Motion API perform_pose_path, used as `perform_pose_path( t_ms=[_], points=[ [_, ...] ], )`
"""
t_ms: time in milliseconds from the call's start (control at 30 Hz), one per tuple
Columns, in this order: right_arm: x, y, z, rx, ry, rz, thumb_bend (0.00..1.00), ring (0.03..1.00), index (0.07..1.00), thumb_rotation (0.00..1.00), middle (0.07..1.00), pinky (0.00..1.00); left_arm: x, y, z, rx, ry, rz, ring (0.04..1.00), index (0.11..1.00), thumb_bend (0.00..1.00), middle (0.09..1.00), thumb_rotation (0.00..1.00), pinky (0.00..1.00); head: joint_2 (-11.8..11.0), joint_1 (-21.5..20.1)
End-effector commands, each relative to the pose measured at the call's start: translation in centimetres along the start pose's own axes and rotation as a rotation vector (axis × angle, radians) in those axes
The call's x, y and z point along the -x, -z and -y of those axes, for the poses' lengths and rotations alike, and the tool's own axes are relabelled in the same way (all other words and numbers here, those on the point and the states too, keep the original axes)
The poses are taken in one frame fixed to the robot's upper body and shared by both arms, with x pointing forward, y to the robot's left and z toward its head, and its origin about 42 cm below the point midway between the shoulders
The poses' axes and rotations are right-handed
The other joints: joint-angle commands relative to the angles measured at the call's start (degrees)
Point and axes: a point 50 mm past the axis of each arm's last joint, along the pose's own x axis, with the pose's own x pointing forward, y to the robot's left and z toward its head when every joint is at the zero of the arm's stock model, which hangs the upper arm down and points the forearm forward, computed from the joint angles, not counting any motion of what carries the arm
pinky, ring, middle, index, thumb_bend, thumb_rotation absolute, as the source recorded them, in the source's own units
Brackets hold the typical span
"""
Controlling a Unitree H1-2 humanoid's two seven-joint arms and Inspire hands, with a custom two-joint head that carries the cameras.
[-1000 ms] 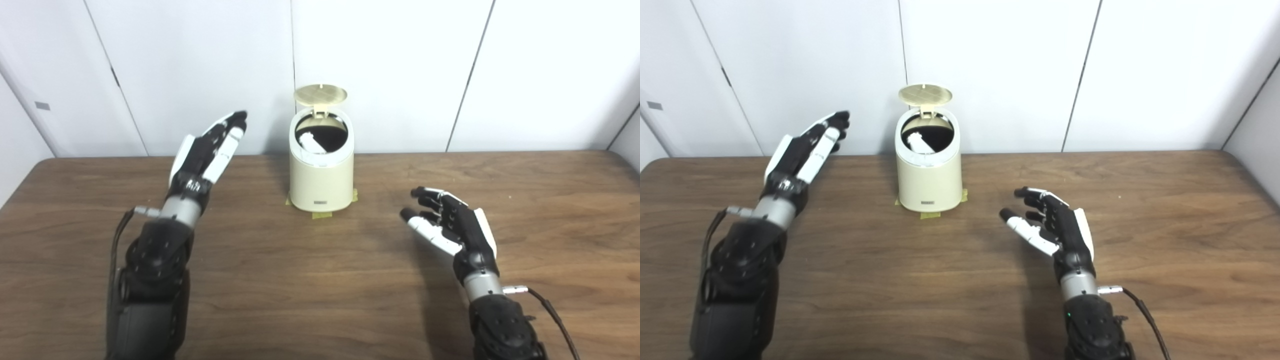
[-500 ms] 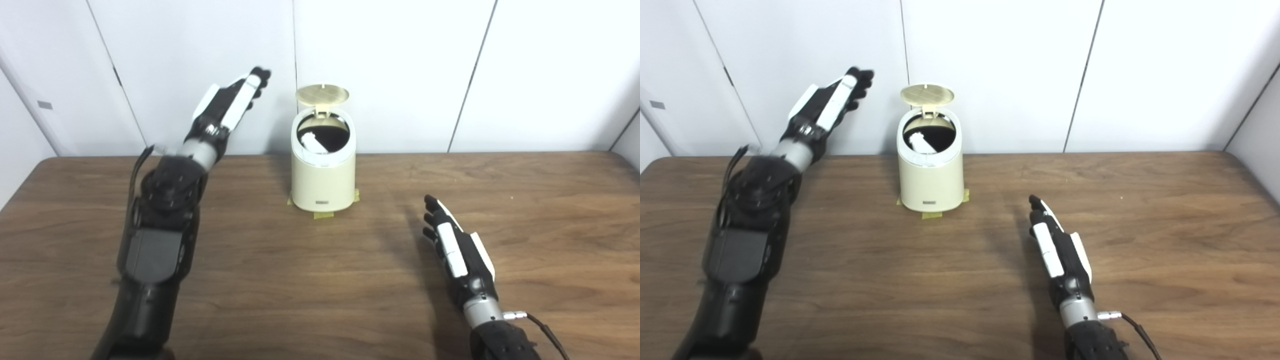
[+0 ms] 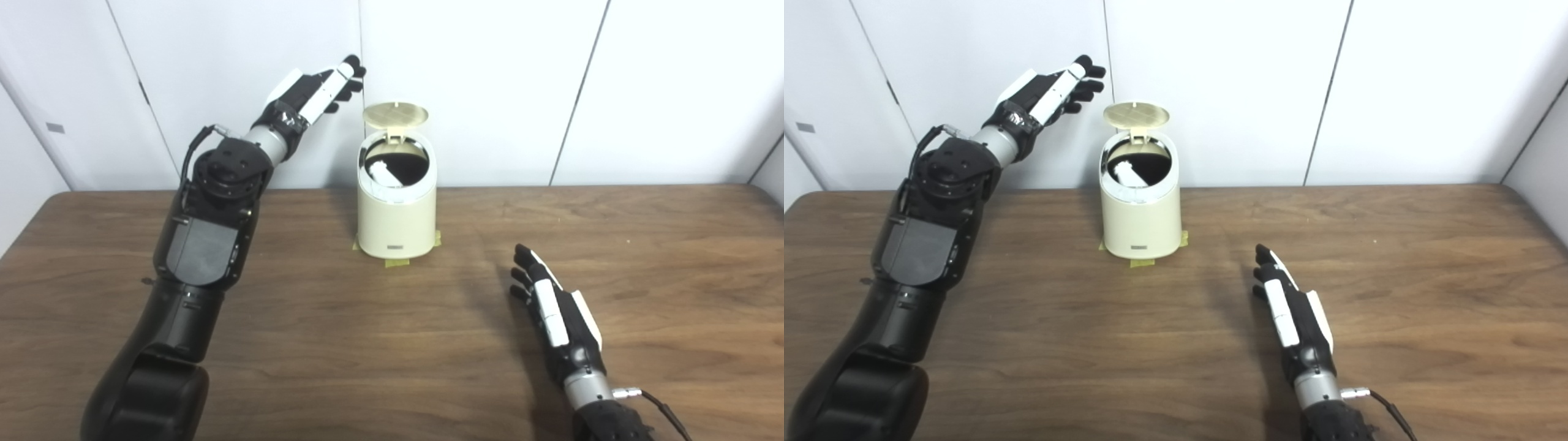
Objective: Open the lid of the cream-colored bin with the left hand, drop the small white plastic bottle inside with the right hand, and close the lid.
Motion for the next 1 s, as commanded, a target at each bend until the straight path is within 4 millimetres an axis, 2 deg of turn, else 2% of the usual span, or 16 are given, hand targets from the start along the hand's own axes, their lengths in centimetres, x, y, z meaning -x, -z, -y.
perform_pose_path(
  t_ms=[0, 133, 367, 533, 667, 800, 967],
  points=[
    [-0.7, -1.6, -0.4, -0.011, 0.001, 0.071, 0.57, 0.922, 0.920, 1.00, 0.938, 0.87, -1.1, -4.8, -1.4, -0.060, -0.019, 0.131, 0.890, 0.874, 0.48, 0.862, 1.00, 0.89, 0.0, -0.1],
    [-0.8, -1.6, -0.5, -0.012, -0.004, 0.068, 0.58, 0.926, 0.923, 1.00, 0.943, 0.87, -1.6, -5.5, -0.8, -0.108, 0.001, 0.138, 0.872, 0.838, 0.48, 0.830, 1.00, 0.89, -0.1, -0.1],
    [-1.1, -1.6, -0.6, -0.010, -0.005, 0.056, 0.59, 0.919, 0.922, 1.00, 0.940, 0.85, -1.8, -6.6, 0.4, -0.315, 0.059, 0.160, 0.859, 0.808, 0.49, 0.802, 1.00, 0.90, -0.2, -0.3],
    [-1.1, -1.6, -0.6, -0.014, -0.001, 0.044, 0.58, 0.913, 0.921, 1.00, 0.933, 0.86, -1.6, -7.2, 1.4, -0.400, 0.076, 0.160, 0.895, 0.803, 0.52, 0.798, 1.00, 0.98, -0.3, -0.3],
    [-1.2, -1.6, -0.6, -0.013, 0.001, 0.035, 0.57, 0.904, 0.917, 1.00, 0.921, 0.85, -1.5, -7.5, 2.1, -0.465, 0.092, 0.158, 0.908, 0.804, 0.55, 0.801, 1.00, 1.00, -0.3, -0.4],
    [-1.2, -1.5, -0.6, -0.008, 0.002, 0.033, 0.57, 0.896, 0.917, 1.00, 0.916, 0.85, -1.1, -7.4, 2.5, -0.543, 0.117, 0.196, 0.859, 0.796, 0.52, 0.780, 1.00, 0.90, -0.2, -0.4],
    [-1.3, -1.4, -0.5, 0.000, 0.000, 0.028, 0.57, 0.890, 0.918, 1.00, 0.908, 0.84, -0.3, -7.6, 2.9, -0.685, 0.132, 0.175, 0.823, 0.789, 0.55, 0.778, 1.00, 0.81, -0.1, -0.5]
  ],
)
